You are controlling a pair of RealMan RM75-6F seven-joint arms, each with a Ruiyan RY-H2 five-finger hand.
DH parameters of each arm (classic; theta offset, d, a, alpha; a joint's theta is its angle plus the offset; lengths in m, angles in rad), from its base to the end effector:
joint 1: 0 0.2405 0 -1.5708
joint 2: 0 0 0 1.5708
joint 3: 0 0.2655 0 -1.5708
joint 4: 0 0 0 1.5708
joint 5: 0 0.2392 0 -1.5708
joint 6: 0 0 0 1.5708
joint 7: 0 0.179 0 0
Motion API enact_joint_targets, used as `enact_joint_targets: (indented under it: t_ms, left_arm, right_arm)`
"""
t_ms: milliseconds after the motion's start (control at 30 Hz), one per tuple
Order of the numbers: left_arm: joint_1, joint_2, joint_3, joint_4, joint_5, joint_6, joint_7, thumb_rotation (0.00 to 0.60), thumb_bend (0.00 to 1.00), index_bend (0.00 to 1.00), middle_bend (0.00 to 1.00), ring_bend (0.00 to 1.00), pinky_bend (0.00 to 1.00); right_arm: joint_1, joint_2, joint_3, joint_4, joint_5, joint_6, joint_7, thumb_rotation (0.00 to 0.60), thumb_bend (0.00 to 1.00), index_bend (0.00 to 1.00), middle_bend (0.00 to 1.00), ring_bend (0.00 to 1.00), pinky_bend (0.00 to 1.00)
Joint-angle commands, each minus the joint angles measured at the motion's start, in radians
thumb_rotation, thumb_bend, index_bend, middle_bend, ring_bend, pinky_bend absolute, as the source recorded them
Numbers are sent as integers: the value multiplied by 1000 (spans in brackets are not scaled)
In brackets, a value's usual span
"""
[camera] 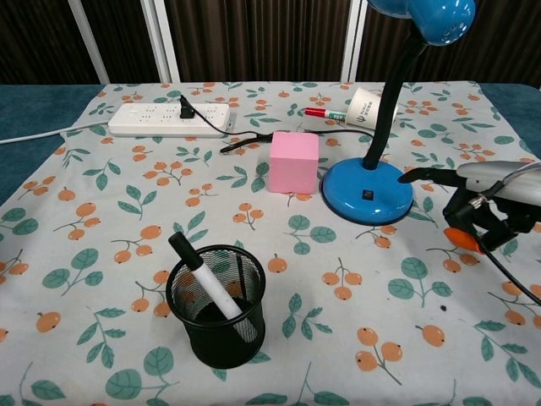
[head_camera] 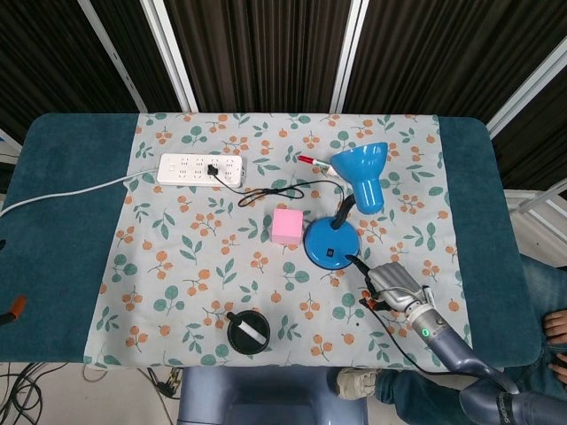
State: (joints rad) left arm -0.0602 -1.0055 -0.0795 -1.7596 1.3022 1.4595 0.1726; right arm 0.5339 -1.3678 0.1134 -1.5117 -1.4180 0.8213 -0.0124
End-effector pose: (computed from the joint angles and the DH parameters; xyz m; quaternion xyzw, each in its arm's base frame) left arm -0.3434 0.2129 0.1713 -0.5582 -0.3991 -0.3052 0.6603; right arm -0.2319 -0.3338 -0.0330 0.7584 -0.4441 0.3217 0.3524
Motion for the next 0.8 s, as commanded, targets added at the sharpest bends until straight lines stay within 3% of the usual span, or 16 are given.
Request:
enact_joint_targets:
  t_ms: [33, 800]
  left_arm:
    - [0, 1, -1, 1, -2, -1, -2, 600, 279, 36, 44, 0, 98]
    - [-3, -1, -4, 6, -13, -7, 1, 600, 279, 35, 44, 0, 98]
  right_arm:
    - [18, -22, 12, 18, 24, -17, -18, 600, 562, 33, 728, 775, 728]
    - [80, -96, 13, 72, 163, -67, -104, 600, 562, 33, 728, 775, 865]
